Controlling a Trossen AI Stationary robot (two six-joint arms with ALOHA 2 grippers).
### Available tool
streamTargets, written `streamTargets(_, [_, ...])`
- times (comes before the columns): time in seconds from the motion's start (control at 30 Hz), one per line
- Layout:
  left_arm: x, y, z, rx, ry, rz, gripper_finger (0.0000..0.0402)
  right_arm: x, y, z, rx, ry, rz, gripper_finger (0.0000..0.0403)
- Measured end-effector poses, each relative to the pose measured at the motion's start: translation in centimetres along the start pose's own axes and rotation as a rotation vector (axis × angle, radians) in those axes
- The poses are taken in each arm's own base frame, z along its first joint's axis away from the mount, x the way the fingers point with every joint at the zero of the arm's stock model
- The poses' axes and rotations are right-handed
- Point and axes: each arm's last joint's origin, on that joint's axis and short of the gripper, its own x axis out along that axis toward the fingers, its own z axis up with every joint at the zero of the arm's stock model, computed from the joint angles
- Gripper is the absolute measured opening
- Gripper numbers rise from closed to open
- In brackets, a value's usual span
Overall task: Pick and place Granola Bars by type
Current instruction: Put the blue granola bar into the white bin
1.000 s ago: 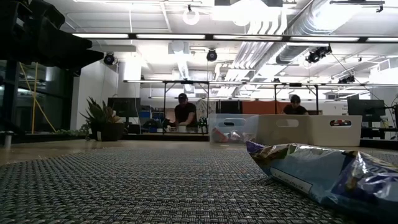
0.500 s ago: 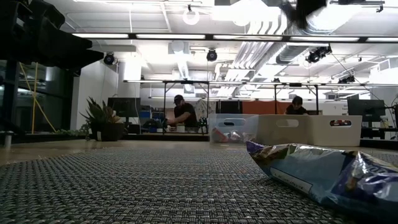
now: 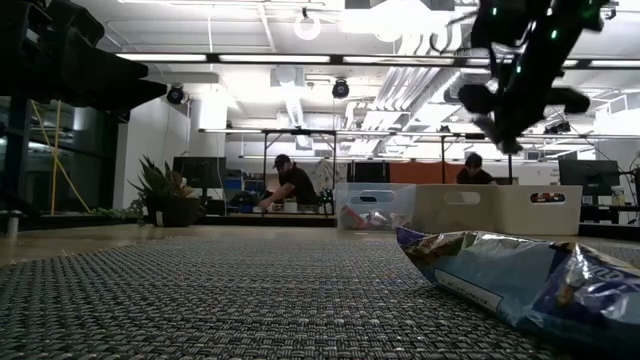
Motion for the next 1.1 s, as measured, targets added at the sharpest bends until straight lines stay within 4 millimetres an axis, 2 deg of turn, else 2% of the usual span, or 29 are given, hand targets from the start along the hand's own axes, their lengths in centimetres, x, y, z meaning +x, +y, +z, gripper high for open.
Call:
streamTargets(0.2, [0.0,0.0,0.0,0.000,0.001,0.000,0.0227,2.8,-1.1,-0.3,0.041,0.038,-0.006,0.0028])
streamTargets(0.67, [0.0,0.0,0.0,0.000,0.000,0.000,0.0227,5.6,-3.5,2.1,0.051,0.082,-0.015,0.0030])
streamTargets(0.87, [0.0,0.0,0.0,0.000,0.001,0.000,0.0227,7.5,-3.5,1.6,0.044,0.210,0.011,0.0034])
streamTargets(1.1, [0.0,0.0,0.0,0.000,0.000,0.000,0.0227,9.2,-3.1,0.7,0.026,0.326,0.018,0.0069])
